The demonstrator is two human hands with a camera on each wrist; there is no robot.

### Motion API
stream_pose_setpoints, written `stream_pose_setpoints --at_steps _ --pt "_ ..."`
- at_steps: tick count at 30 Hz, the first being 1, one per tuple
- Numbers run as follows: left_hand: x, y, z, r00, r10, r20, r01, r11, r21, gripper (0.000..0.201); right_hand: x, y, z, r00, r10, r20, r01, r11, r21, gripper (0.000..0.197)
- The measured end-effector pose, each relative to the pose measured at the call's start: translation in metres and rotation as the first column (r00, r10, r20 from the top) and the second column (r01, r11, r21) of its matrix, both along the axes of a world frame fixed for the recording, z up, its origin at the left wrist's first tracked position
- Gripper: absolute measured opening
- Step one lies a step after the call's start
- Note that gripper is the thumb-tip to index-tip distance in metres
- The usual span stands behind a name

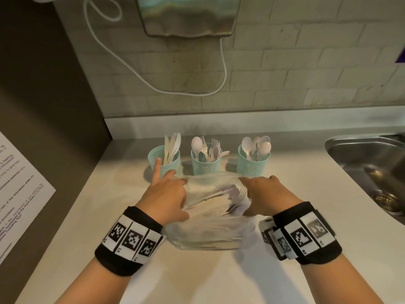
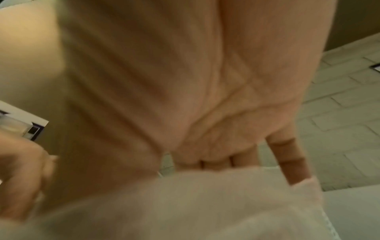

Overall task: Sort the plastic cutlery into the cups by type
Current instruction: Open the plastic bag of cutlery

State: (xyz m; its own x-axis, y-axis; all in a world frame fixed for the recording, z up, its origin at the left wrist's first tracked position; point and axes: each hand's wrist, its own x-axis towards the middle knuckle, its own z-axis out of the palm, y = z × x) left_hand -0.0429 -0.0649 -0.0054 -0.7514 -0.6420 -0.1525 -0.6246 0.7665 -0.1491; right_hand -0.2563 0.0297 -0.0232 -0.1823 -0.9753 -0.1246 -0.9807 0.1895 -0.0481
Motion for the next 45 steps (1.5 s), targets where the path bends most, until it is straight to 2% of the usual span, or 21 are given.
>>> stream_pose_setpoints --at_steps 2,4,6,8,10,14,17,20,23,24,25,27,29,31,33,35,38,39,41,43,45 --pt "0.001 0.001 0.004 0.989 -0.113 -0.094 0.114 0.993 0.003 0.026 0.007 0.0 0.006 0.991 0.074 0.112 -0.062 0.992 -0.109 0.049" --pt "-0.001 0.003 0.004 0.933 -0.272 -0.237 0.258 0.962 -0.086 0.021 0.017 -0.002 0.009 0.946 0.161 0.282 -0.087 0.962 -0.258 0.039" --pt "-0.006 0.006 0.001 0.864 -0.371 -0.341 0.351 0.929 -0.12 0.02 0.026 -0.002 0.009 0.911 0.187 0.369 -0.103 0.966 -0.235 0.031" --pt "-0.009 0.014 -0.001 0.9 -0.293 -0.323 0.313 0.95 0.009 0.022 0.028 0.002 0.006 0.925 0.164 0.344 -0.13 0.984 -0.12 0.028" --pt "-0.003 0.016 -0.007 0.979 -0.114 -0.169 0.135 0.983 0.121 0.034 0.023 0.008 0.004 0.961 0.09 0.261 -0.084 0.996 -0.032 0.03" --pt "0.016 0.003 -0.019 0.997 0.054 -0.062 -0.047 0.993 0.112 0.071 0.008 0.018 -0.001 0.961 -0.135 0.24 0.119 0.99 0.077 0.064" --pt "0.017 0.0 -0.024 0.995 0.067 -0.077 -0.056 0.989 0.134 0.091 0.008 0.019 -0.004 0.964 -0.073 0.256 0.067 0.997 0.033 0.078" --pt "0.009 0.004 -0.022 0.981 -0.061 -0.186 0.083 0.99 0.116 0.076 0.009 0.015 -0.008 0.964 0.065 0.257 -0.042 0.995 -0.095 0.08" --pt "-0.001 0.008 -0.024 0.869 -0.244 -0.431 0.276 0.961 0.013 0.044 0.007 0.013 -0.014 0.951 0.152 0.27 -0.086 0.967 -0.24 0.072" --pt "-0.002 0.009 -0.024 0.862 -0.262 -0.434 0.294 0.956 0.005 0.041 0.004 0.014 -0.016 0.949 0.152 0.275 -0.083 0.966 -0.247 0.075" --pt "-0.001 0.009 -0.024 0.891 -0.246 -0.381 0.275 0.961 0.024 0.042 0.001 0.016 -0.019 0.952 0.137 0.273 -0.072 0.969 -0.236 0.083" --pt "0.005 0.005 -0.028 0.983 -0.086 -0.164 0.104 0.989 0.105 0.07 -0.006 0.021 -0.024 0.959 0.078 0.272 -0.029 0.984 -0.177 0.097" --pt "0.012 -0.003 -0.03 0.999 0.038 -0.013 -0.036 0.991 0.133 0.101 -0.009 0.025 -0.027 0.947 0.059 0.316 -0.015 0.99 -0.138 0.101" --pt "0.014 -0.005 -0.031 0.999 0.052 0.018 -0.054 0.983 0.177 0.106 -0.005 0.025 -0.028 0.926 0.087 0.367 -0.032 0.988 -0.153 0.098" --pt "0.01 -0.003 -0.026 0.999 -0.005 -0.038 0.012 0.981 0.195 0.093 -0.001 0.022 -0.028 0.906 0.136 0.4 -0.033 0.967 -0.254 0.085" --pt "0.004 0.0 -0.022 0.96 -0.1 -0.262 0.138 0.982 0.13 0.062 0.0 0.019 -0.025 0.88 0.189 0.436 -0.003 0.92 -0.393 0.063" --pt "-0.007 0.009 -0.021 0.775 -0.28 -0.566 0.288 0.955 -0.077 0.019 -0.002 0.015 -0.023 0.895 0.221 0.388 0.029 0.838 -0.545 0.041" --pt "-0.011 0.013 -0.022 0.72 -0.337 -0.607 0.326 0.936 -0.133 0.015 -0.003 0.014 -0.024 0.909 0.215 0.357 0.039 0.808 -0.587 0.037" --pt "-0.015 0.016 -0.024 0.677 -0.392 -0.623 0.379 0.911 -0.162 0.013 -0.004 0.014 -0.024 0.927 0.201 0.315 0.06 0.751 -0.657 0.032" --pt "-0.012 0.01 -0.023 0.748 -0.322 -0.58 0.377 0.926 -0.028 0.018 -0.007 0.016 -0.022 0.929 0.192 0.318 0.059 0.769 -0.637 0.036" --pt "-0.003 -0.003 -0.026 0.911 -0.156 -0.381 0.228 0.962 0.152 0.029 -0.01 0.019 -0.022 0.931 0.125 0.343 0.042 0.896 -0.441 0.054"
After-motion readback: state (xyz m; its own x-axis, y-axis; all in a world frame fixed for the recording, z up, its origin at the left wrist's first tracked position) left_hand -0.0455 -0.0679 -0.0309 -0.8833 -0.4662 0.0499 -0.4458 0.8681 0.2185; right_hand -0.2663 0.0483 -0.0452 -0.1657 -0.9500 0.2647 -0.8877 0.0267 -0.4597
